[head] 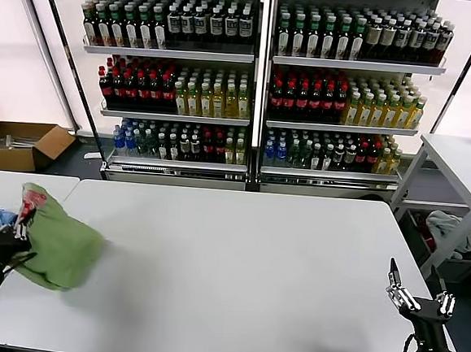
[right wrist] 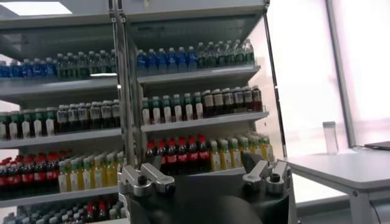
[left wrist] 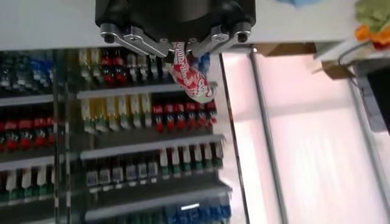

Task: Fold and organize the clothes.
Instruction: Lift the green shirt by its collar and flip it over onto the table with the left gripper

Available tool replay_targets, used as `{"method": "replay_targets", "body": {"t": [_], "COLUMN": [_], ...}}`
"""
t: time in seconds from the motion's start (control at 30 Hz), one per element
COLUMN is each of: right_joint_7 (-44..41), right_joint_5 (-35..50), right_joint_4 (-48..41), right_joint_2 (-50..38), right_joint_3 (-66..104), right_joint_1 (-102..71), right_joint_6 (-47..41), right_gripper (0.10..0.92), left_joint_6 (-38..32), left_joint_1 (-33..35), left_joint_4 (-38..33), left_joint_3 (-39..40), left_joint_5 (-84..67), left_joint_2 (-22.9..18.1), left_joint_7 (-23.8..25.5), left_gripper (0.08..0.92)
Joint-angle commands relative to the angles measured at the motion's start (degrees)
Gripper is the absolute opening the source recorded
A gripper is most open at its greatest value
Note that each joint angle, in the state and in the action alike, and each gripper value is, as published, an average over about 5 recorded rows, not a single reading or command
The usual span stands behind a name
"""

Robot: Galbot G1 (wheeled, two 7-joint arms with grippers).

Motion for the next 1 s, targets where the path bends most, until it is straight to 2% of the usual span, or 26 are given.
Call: {"method": "replay_targets", "body": {"t": [0.03, 0.17, 0.27, 0.47, 0.67, 0.83, 1.0], "right_joint_7": [0.0, -0.1, -0.1, -0.1, -0.1, -0.1, -0.1], "right_joint_5": [0.0, 0.0, 0.0, -0.2, -0.4, -0.7, -0.8], "right_joint_4": [0.6, 0.8, 0.8, 0.4, 0.3, 0.5, 0.6], "right_joint_2": [0.1, 0.3, 0.2, 0.2, 0.5, 0.7, 0.7], "right_joint_3": [0.7, 1.0, 1.0, 0.4, -0.4, -0.6, -0.8], "right_joint_1": [-0.8, -1.2, -1.2, -0.5, 0.0, 0.4, 0.5], "right_joint_6": [0.1, 0.1, 0.1, -0.2, -0.3, -0.5, -0.6], "right_gripper": [0.823, 0.823, 0.823, 0.823, 0.823, 0.823, 0.823], "left_joint_6": [-5.4, -9.1, -10.4, -8.0, -3.8, -3.9, -3.3], "left_joint_1": [0.1, -2.4, -3.6, -5.6, -9.8, -15.8, -21.0], "left_joint_4": [-2.2, 6.9, 9.8, 6.0, 5.2, 7.0, 7.9], "left_joint_3": [15.7, 33.6, 40.0, 41.4, 42.9, 47.9, 51.3], "left_joint_5": [18.5, 28.2, 31.2, 27.4, 24.5, 25.7, 26.6], "left_joint_2": [-1.4, -5.5, -7.6, -7.7, -6.7, -8.4, -10.6], "left_joint_7": [4.6, 4.8, 4.8, 4.2, 0.7, -4.5, -6.4], "left_gripper": [0.135, 0.135, 0.135, 0.135, 0.135, 0.135, 0.138]}}
